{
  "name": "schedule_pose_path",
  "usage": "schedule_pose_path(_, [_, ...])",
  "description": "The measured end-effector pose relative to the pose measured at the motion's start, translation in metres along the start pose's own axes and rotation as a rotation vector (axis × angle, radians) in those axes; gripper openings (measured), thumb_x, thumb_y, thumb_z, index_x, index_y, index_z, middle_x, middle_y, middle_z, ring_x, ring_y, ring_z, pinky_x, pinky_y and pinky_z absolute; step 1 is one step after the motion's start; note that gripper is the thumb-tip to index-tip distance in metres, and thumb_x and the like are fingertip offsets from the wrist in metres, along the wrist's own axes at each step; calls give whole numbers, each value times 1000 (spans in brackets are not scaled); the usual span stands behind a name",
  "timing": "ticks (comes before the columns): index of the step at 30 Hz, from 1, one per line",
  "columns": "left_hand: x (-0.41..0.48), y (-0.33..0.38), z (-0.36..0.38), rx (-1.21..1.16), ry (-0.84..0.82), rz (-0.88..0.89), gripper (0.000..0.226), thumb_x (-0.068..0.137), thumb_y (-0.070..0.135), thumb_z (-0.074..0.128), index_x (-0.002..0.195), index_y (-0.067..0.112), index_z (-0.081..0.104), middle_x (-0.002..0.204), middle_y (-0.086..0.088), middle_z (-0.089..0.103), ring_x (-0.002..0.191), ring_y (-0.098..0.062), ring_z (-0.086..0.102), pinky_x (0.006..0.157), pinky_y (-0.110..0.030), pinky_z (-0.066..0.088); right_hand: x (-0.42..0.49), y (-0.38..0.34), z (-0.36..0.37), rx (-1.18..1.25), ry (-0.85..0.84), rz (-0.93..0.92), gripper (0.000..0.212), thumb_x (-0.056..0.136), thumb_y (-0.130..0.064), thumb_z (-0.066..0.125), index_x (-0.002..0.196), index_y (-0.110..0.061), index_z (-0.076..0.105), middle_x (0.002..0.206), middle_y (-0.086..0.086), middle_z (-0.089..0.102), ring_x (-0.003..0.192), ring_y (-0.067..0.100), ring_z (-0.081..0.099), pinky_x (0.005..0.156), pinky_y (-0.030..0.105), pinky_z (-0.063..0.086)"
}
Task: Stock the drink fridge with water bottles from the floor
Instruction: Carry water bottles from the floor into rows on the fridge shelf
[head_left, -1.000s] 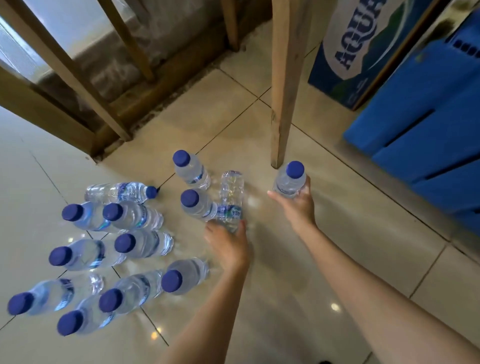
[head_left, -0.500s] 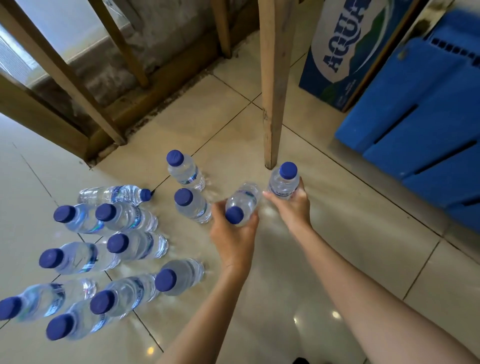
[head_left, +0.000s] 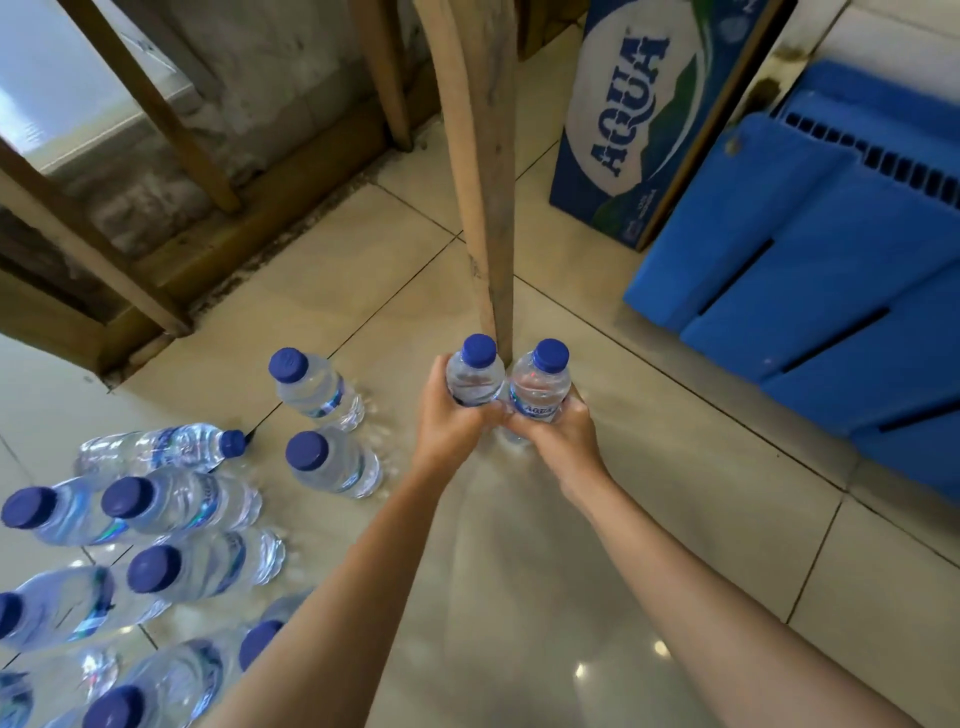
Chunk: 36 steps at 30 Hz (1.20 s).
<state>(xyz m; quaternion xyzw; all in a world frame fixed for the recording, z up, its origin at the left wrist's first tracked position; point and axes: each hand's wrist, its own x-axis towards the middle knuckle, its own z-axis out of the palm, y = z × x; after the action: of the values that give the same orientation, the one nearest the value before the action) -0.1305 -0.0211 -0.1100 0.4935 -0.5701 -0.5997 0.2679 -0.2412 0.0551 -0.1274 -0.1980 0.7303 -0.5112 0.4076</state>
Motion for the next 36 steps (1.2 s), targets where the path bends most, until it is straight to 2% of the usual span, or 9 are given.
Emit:
schedule_pose_path(7, [-46, 93, -25, -16, -54, -189, 48, 74, 3, 74, 114, 12, 49, 97, -5, 63, 84, -14, 61, 78, -26, 50, -51, -78, -32, 55, -86, 89, 43, 68, -10, 82, 107, -18, 64, 96, -2, 73, 86, 9, 69, 68, 15, 47])
schedule_pose_path(10, [-81, 165, -32, -21, -91, -206, 48, 74, 8, 75, 114, 13, 49, 104, -10, 64, 90, -18, 63, 83, -34, 53, -93, -150, -52, 58, -94, 98, 39, 67, -7, 80, 100, -22, 65, 93, -3, 74, 85, 9, 69, 69, 17, 47])
schedule_pose_path(14, [-129, 288, -39, -73, -103, -166, 42, 73, 10, 75, 107, 20, 53, 105, -14, 66, 92, -25, 65, 82, -41, 54, -160, -272, -83, 63, -107, 58, 44, 58, -12, 75, 100, -17, 66, 84, -6, 72, 77, 5, 68, 66, 17, 48])
schedule_pose_path(17, [-160, 397, -45, -108, -115, -81, 40, 69, 12, 73, 106, 17, 59, 101, -16, 68, 89, -29, 66, 82, -48, 54, -209, -376, -110, 87, -86, -9, 42, 60, -6, 70, 99, -21, 64, 82, -10, 71, 78, 3, 67, 69, 18, 48])
schedule_pose_path(21, [-192, 550, -49, -126, -185, 77, 34, 69, 11, 71, 102, 15, 62, 91, -10, 68, 82, -27, 66, 80, -53, 54, -266, -524, -148, 135, -77, -135, 59, 58, -7, 68, 115, -18, 58, 95, -3, 72, 89, 11, 68, 79, 26, 54])
schedule_pose_path(24, [-210, 658, -46, -115, -255, 191, 36, 72, 16, 72, 106, 15, 62, 97, -14, 70, 90, -36, 68, 82, -57, 55, -299, -623, -179, 171, -48, -243, 57, 60, 0, 68, 112, -19, 57, 90, -5, 72, 84, 8, 69, 70, 22, 55])
schedule_pose_path(27, [-227, 759, -37, -150, -302, 300, 34, 80, 15, 71, 112, 14, 60, 100, -13, 70, 91, -33, 68, 82, -47, 57, -326, -713, -210, 161, 2, -356, 51, 73, 8, 68, 109, -25, 55, 92, -3, 70, 79, 4, 68, 66, 21, 53])
schedule_pose_path(32, [-254, 907, -21, -162, -424, 519, 42, 86, 15, 66, 124, 10, 48, 109, -8, 66, 94, -23, 68, 79, -35, 58, -375, -845, -266, 133, 86, -522, 48, 73, 3, 70, 109, -25, 56, 100, 1, 71, 95, 17, 67, 83, 37, 55])
schedule_pose_path(36, [-276, 1001, 3, -170, -515, 643, 45, 88, 16, 65, 126, 8, 42, 112, -9, 64, 89, -23, 71, 72, -35, 59, -409, -926, -314, 111, 152, -649, 51, 70, 5, 69, 116, -11, 57, 98, 4, 70, 91, 15, 67, 66, 19, 55])
